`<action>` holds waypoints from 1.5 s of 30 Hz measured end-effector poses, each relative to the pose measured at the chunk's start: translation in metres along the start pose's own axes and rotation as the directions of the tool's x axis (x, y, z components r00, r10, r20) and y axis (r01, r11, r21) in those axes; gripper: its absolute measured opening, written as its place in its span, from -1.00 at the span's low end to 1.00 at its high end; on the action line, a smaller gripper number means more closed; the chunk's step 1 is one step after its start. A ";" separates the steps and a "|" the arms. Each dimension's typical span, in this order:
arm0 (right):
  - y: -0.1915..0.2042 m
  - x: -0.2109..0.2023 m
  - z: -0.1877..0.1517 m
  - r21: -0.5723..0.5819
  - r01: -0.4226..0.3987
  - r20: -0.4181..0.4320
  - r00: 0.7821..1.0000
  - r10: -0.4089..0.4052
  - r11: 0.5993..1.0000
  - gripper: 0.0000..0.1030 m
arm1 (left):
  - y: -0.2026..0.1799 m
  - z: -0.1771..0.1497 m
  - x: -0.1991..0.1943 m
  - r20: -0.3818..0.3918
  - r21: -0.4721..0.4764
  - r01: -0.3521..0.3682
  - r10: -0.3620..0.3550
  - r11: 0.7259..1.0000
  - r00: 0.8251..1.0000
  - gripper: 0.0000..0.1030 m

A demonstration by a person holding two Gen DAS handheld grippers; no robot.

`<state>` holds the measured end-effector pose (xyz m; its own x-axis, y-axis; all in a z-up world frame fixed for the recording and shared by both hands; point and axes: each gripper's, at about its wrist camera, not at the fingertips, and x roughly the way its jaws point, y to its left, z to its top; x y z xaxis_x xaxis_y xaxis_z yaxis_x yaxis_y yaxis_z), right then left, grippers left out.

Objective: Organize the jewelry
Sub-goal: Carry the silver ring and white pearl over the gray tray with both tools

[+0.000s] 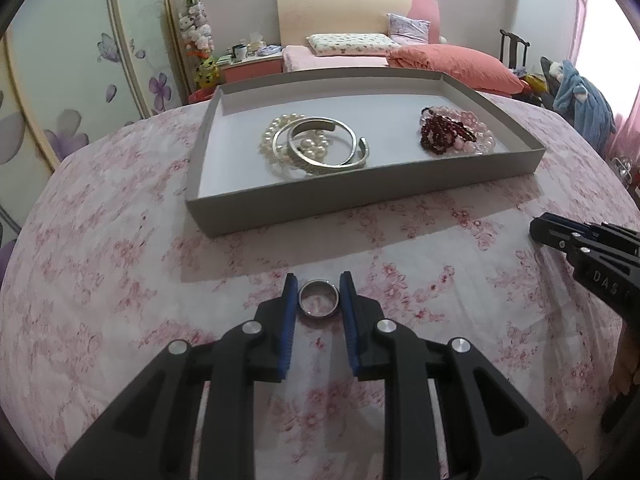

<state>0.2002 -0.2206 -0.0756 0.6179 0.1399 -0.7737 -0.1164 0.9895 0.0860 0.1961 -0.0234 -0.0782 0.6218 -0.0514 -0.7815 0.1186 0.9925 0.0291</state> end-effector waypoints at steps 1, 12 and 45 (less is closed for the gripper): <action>-0.001 -0.001 -0.001 0.006 -0.003 0.001 1.000 0.003 1.000 -0.73 | 0.002 -0.002 -0.002 0.000 -0.005 0.000 0.000 1.000 1.000 -0.58; 0.017 -0.043 -0.007 -0.035 -0.026 0.132 0.991 0.030 0.999 -0.73 | 0.011 -0.008 -0.045 0.117 -0.055 0.010 -0.004 0.998 0.993 -0.58; 0.045 -0.099 0.035 -0.085 0.039 0.532 0.847 0.012 0.996 -0.73 | -0.005 0.035 -0.099 0.454 -0.078 -0.002 0.037 0.997 0.890 -0.58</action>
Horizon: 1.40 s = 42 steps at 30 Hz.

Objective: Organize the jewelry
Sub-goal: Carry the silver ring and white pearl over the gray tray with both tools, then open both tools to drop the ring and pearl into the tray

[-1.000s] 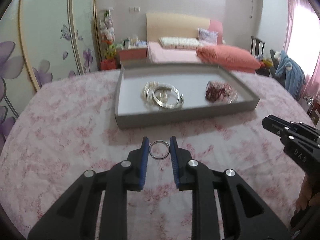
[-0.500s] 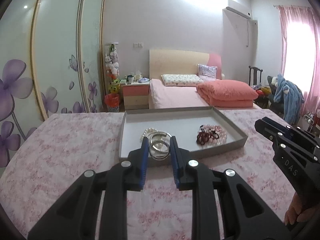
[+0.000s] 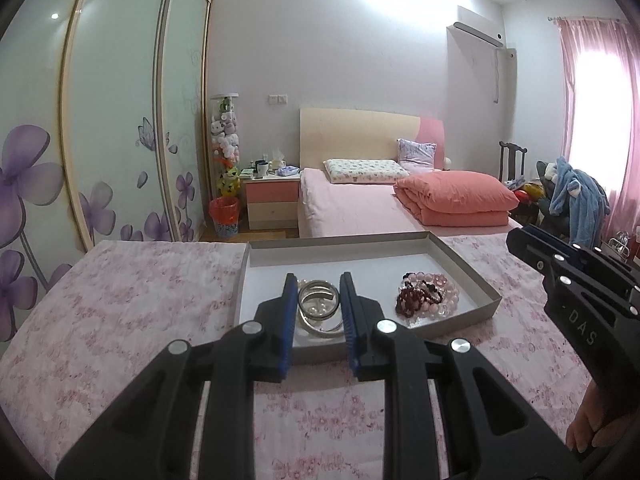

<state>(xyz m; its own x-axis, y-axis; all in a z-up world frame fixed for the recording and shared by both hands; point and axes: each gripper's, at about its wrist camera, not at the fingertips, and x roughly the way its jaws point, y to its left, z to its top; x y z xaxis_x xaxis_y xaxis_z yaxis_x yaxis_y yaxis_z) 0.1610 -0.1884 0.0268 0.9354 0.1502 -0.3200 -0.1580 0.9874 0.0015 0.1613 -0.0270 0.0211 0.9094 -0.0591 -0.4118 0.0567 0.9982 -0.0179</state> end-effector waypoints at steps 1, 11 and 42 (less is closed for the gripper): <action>0.000 0.002 0.001 0.000 -0.002 0.001 1.000 0.002 1.000 -0.73 | 0.001 0.002 0.003 0.000 -0.002 0.003 -0.003 1.000 1.000 -0.58; -0.006 0.044 0.013 0.036 -0.005 -0.021 1.000 0.006 0.999 -0.73 | -0.001 0.017 0.044 0.006 0.004 0.021 -0.021 1.000 1.000 -0.58; -0.012 0.151 -0.008 0.101 -0.018 -0.233 0.972 0.042 0.995 -0.72 | 0.004 0.010 0.158 -0.161 -0.029 0.050 -0.054 0.998 0.985 -0.56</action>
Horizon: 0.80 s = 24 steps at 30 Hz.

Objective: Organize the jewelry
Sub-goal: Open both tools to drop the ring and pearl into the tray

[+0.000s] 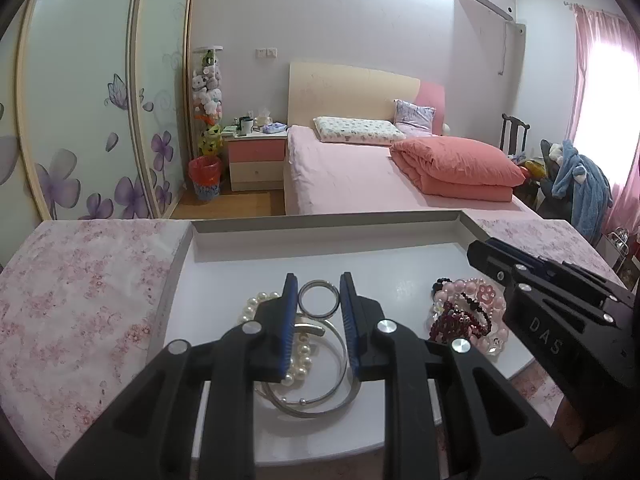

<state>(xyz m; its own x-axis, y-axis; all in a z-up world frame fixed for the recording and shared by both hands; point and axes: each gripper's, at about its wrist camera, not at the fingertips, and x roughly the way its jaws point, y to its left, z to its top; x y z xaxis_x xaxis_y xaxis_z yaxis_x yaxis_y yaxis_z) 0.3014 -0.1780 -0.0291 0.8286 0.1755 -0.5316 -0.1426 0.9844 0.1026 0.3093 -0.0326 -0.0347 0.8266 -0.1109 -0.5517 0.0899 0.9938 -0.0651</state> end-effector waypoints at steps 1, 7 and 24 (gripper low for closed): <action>0.000 0.001 -0.001 0.002 -0.002 -0.009 1.000 0.002 1.000 -0.72 | 0.002 0.000 0.001 -0.001 -0.002 0.001 -0.001 1.000 1.000 -0.53; -0.007 0.004 -0.004 0.030 0.002 -0.028 1.000 -0.001 1.000 -0.62 | 0.010 0.001 0.000 0.002 -0.039 -0.006 0.006 0.999 1.000 -0.22; -0.010 0.001 -0.006 0.028 0.024 -0.014 1.000 -0.024 0.999 -0.29 | 0.018 -0.003 -0.006 0.002 -0.065 -0.024 0.024 0.998 1.000 -0.09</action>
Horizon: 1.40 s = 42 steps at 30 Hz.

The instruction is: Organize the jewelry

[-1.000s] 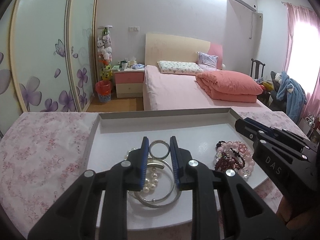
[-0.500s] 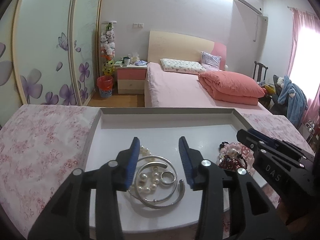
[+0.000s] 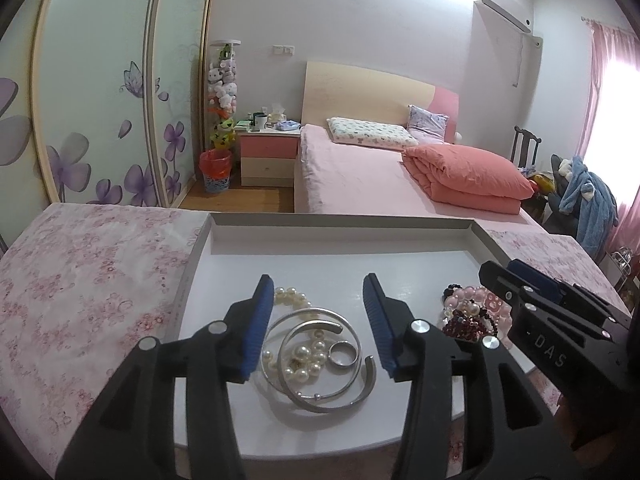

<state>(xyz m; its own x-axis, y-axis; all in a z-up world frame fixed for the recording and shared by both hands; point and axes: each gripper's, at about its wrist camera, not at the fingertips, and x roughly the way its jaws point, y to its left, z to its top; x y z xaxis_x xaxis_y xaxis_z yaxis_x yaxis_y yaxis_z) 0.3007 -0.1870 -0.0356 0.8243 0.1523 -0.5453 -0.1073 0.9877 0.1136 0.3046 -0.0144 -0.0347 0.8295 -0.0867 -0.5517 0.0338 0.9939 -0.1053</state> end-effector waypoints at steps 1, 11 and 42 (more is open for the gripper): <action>0.000 -0.001 -0.001 -0.002 0.001 0.000 1.000 -0.001 1.000 -0.29 | 0.001 0.000 -0.002 0.001 -0.002 -0.001 0.001 1.000 1.000 -0.08; 0.003 -0.037 -0.004 -0.021 0.001 0.022 1.000 -0.001 1.000 -0.27 | 0.013 -0.003 -0.045 0.021 -0.026 -0.012 0.013 1.000 1.000 0.11; 0.012 -0.199 -0.062 -0.081 -0.010 0.154 0.988 0.022 0.997 0.97 | 0.015 -0.069 -0.216 0.230 0.062 -0.085 0.068 0.994 0.971 0.92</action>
<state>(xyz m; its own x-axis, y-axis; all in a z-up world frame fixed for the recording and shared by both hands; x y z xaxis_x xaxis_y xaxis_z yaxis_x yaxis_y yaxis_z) 0.1010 -0.2030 0.0228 0.8973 0.1671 -0.4086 -0.1602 0.9858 0.0514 0.0877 0.0140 0.0254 0.9359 -0.0006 -0.3523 -0.0018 1.0000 -0.0066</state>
